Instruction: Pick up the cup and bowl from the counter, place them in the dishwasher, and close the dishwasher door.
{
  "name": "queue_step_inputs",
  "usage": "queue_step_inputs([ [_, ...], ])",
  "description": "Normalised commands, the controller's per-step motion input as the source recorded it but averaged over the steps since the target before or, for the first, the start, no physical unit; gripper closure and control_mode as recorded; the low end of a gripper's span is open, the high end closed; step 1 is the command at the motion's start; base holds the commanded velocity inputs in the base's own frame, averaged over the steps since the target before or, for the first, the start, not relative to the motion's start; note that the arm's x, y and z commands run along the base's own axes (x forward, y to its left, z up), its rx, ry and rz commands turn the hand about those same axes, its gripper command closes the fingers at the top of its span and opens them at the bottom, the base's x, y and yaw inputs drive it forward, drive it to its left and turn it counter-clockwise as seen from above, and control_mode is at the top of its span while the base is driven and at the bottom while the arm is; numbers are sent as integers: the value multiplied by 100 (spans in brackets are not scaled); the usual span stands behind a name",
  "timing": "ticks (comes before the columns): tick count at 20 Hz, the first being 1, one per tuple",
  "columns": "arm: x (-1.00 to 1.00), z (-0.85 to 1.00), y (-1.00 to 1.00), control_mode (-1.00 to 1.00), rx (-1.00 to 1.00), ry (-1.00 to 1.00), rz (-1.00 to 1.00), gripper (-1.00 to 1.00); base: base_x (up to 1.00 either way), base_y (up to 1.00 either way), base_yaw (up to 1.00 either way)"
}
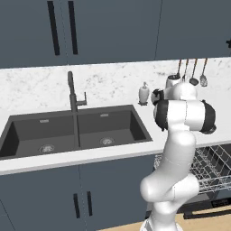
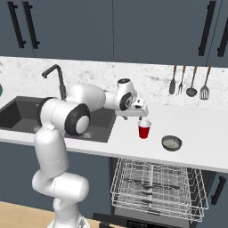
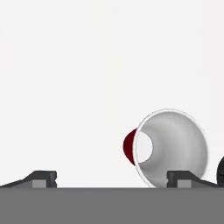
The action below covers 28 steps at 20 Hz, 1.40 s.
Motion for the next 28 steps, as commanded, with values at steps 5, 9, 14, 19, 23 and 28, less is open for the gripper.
queue_step_inputs([
  [5, 0, -31, -27, -100, 0, 4, 0, -100, 0, 0, 0],
  [9, 2, -22, -24, -100, 0, 4, 0, -100, 0, 0, 0],
  [14, 26, -19, -3, -100, 0, 1, 0, -100, 0, 0, 0],
  [19, 16, -20, -6, -100, 0, 0, 0, -100, 0, 0, 0],
  [23, 0, -29, -20, -100, 0, 4, 0, -100, 0, 0, 0],
  [28, 0, -14, -15, -100, 0, 3, 0, -100, 0, 0, 0],
])
